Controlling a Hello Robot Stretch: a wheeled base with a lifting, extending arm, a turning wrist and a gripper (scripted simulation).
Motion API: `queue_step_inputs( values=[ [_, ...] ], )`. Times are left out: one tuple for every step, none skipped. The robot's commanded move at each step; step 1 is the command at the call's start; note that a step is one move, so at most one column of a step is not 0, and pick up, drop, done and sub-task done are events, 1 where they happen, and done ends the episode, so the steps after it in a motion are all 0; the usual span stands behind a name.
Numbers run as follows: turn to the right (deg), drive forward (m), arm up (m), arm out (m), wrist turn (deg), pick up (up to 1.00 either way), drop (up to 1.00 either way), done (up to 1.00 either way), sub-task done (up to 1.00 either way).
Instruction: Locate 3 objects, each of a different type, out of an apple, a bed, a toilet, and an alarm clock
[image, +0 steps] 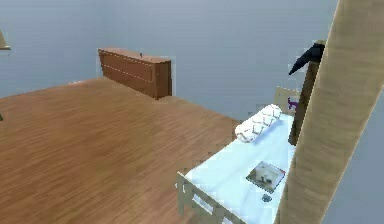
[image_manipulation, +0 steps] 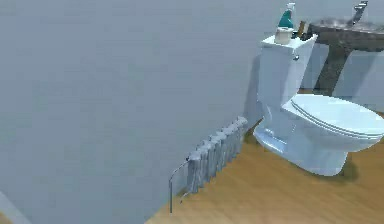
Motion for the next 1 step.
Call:
queue_step_inputs(
  values=[
    [24.0, 0.0, 0.0, 0.0, 0.0, 0.0, 0.0, 0.0, 0.0]
  ],
)
